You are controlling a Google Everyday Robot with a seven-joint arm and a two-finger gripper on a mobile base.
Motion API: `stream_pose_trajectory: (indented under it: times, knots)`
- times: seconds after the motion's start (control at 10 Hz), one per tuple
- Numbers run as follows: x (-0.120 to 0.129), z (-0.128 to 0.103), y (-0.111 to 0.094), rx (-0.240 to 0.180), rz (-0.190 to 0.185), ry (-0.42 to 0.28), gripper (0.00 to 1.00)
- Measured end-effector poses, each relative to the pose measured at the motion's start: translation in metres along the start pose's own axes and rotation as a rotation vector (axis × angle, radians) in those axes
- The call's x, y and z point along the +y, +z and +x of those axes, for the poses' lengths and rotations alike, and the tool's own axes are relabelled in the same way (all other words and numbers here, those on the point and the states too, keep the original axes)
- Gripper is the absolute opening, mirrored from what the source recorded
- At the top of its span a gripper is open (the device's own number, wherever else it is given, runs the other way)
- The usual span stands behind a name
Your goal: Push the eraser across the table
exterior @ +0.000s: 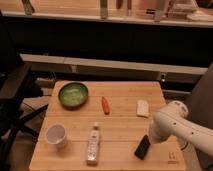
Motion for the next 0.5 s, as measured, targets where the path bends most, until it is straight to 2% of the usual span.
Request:
stream_pose_trajectory:
  times: [0.2, 0.5]
  knots:
    - [0.0017, 0.0007, 0.0103, 0.002, -0.013, 0.000, 0.00]
    - [0.0051, -0.0003, 0.0150, -0.004, -0.020, 0.009, 0.00]
